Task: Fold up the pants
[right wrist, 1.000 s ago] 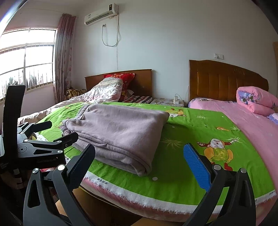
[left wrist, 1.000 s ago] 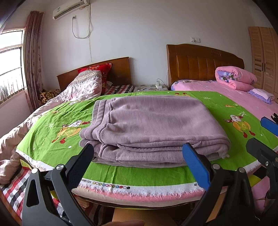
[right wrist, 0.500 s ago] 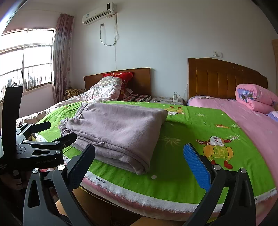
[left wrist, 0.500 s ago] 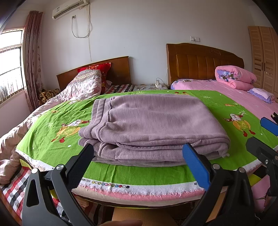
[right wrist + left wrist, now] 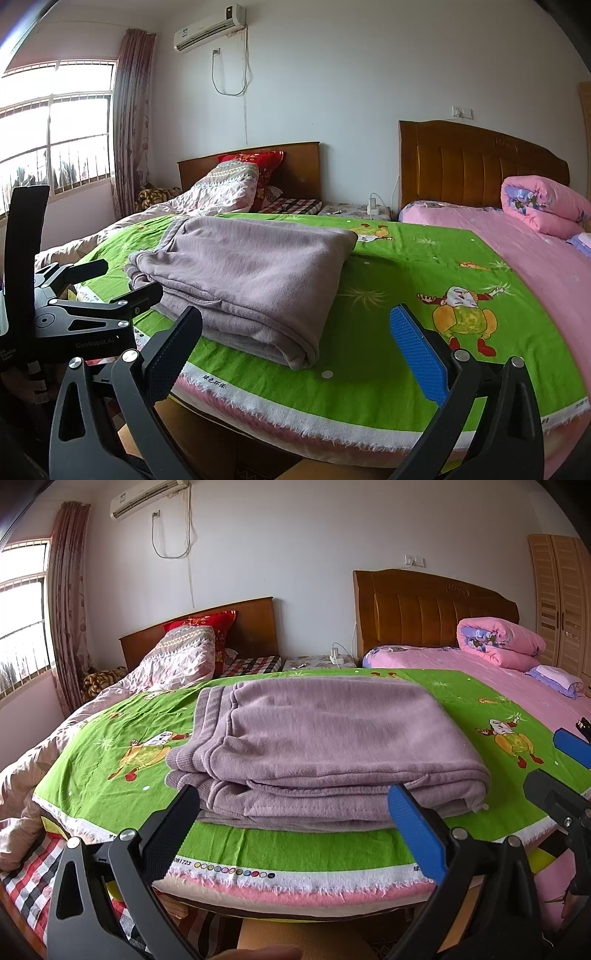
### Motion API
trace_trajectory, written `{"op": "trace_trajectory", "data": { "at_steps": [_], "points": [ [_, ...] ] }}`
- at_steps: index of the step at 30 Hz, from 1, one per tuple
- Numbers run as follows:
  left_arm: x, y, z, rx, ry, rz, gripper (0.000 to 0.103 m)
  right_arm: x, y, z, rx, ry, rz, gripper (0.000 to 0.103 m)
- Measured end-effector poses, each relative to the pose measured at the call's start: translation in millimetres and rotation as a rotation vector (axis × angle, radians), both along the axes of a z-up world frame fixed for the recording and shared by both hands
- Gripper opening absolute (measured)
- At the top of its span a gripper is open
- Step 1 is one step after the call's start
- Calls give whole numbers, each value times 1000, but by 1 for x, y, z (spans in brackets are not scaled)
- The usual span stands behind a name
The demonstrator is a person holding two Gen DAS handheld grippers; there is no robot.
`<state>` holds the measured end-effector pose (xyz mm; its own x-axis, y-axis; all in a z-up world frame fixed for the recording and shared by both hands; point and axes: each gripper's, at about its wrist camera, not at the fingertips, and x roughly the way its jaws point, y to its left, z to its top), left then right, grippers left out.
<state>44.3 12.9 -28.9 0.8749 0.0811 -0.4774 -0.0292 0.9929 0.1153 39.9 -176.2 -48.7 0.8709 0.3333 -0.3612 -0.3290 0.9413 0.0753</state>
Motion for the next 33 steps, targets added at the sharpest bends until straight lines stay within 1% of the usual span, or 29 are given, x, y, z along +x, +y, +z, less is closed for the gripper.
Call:
{"op": "trace_trajectory", "data": {
  "at_steps": [25,33],
  "points": [
    [0,2,-2,15,-11,-28,102,1,2,-5,1,12,7,98],
    [0,5,-3,5,-6,-14,102,1,1,-5,6,15,5,98]
  ]
}}
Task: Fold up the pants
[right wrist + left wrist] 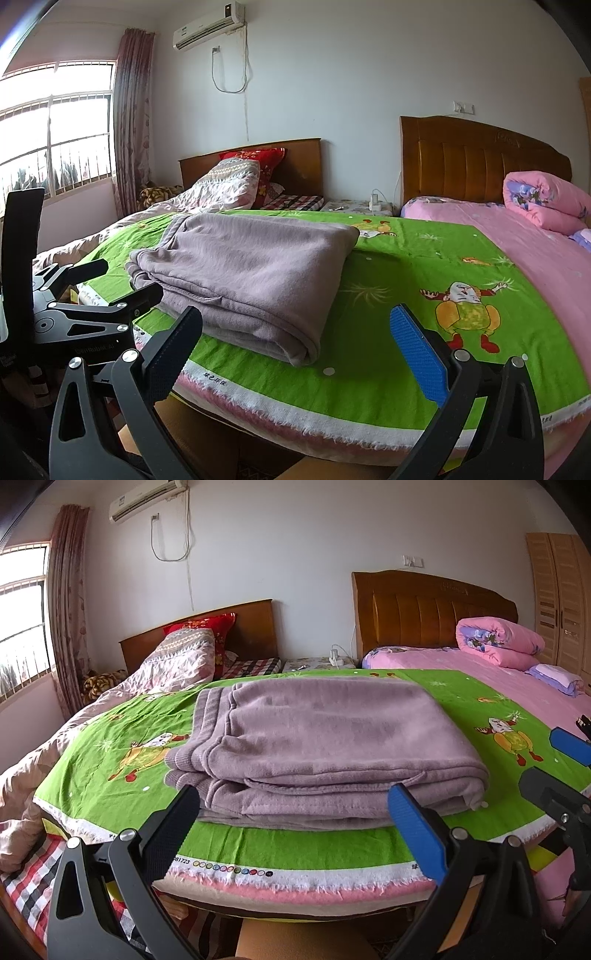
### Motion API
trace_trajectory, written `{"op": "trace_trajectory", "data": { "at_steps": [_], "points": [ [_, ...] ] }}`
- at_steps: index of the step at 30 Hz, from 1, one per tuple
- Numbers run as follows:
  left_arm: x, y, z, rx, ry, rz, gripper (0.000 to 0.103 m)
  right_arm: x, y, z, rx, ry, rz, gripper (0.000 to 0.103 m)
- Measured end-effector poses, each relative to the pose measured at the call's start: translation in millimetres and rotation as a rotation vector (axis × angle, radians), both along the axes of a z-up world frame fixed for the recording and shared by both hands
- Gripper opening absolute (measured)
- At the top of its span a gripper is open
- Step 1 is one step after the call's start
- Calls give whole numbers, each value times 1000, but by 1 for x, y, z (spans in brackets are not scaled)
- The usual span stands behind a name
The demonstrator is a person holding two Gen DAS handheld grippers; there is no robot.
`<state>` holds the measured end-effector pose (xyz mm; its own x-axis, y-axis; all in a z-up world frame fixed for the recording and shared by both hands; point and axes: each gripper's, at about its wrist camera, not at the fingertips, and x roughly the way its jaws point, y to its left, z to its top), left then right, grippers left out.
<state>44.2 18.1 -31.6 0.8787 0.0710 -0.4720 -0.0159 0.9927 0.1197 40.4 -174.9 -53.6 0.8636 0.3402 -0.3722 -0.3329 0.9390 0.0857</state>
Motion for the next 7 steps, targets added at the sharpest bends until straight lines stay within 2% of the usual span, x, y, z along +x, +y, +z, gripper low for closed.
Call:
{"op": "trace_trajectory", "data": {
  "at_steps": [7],
  "points": [
    [3,2,-1,-5,16,-1,102,-2,1,0,4,2,-2,98]
  ]
}}
